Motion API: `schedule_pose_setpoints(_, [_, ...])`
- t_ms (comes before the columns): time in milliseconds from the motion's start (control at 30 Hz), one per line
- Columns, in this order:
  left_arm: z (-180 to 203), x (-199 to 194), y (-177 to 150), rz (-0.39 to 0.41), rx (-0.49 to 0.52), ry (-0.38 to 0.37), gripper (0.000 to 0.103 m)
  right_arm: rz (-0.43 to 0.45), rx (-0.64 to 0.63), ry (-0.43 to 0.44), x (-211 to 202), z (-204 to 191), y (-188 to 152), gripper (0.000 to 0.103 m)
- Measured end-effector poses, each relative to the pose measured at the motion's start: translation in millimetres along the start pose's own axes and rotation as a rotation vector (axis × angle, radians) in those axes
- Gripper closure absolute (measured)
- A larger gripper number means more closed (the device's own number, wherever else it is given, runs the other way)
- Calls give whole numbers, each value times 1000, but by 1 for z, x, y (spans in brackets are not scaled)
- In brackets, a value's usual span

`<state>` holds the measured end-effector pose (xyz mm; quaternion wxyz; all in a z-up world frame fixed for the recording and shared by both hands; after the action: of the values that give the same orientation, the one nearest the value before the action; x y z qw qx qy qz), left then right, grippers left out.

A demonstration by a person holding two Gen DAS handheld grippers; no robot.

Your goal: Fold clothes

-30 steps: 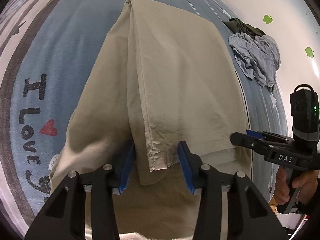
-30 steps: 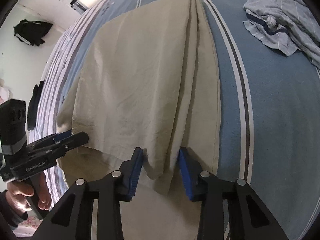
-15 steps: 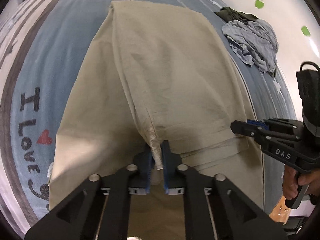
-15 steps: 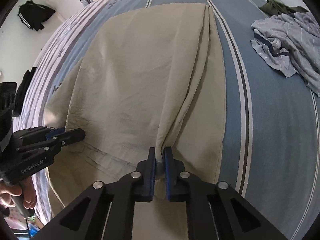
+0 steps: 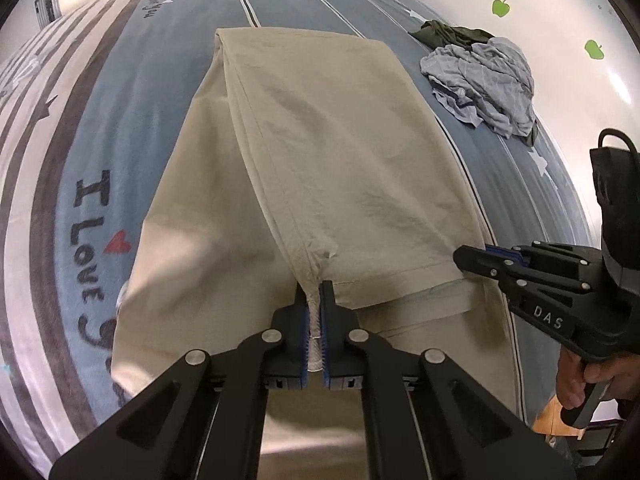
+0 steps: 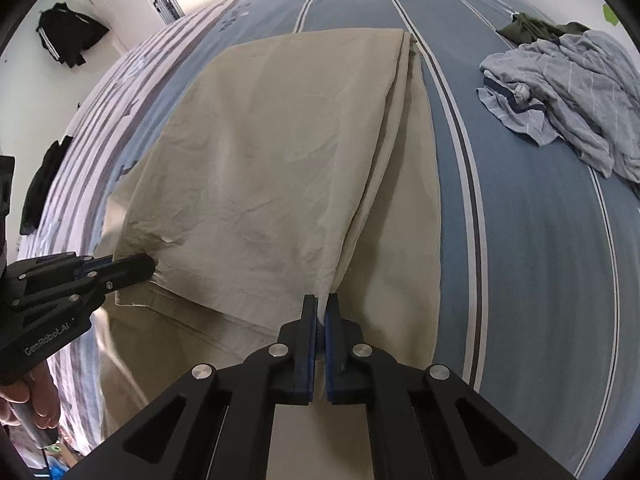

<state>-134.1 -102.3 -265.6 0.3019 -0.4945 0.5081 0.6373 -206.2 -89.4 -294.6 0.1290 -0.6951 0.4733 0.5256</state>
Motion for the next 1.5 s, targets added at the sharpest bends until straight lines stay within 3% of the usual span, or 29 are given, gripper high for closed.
schedule_pose_setpoints(400, [-18,-37,-60,20,-9,1,100,14,5,-15,-10,-39,-66,100])
schedule_pose_setpoints(667, [-14,-68,-113,67,-31,60,100,23,-36,-14,-19,-63,-124,100])
schedule_pose_setpoints(1167, [12,-91,-204,38,-70,134,100,26,-20,-44,-48,-88,-238,100])
schedule_pose_setpoints(1500, [9,-114,-260,-10,-74,116,100,1,25,-57,-63,-106,-301,100])
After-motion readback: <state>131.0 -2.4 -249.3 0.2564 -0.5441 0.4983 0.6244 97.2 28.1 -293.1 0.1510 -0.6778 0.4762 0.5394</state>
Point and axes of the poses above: each gripper's, at about its wrist camera, not at the fingertips, and x roughly the way its jaws point, z to its right, y to its top, the point moved 10 cm from there along x, roughly the way its jaws point, and after that the axes turned 15 degrees about y, right-handed, at the moved point
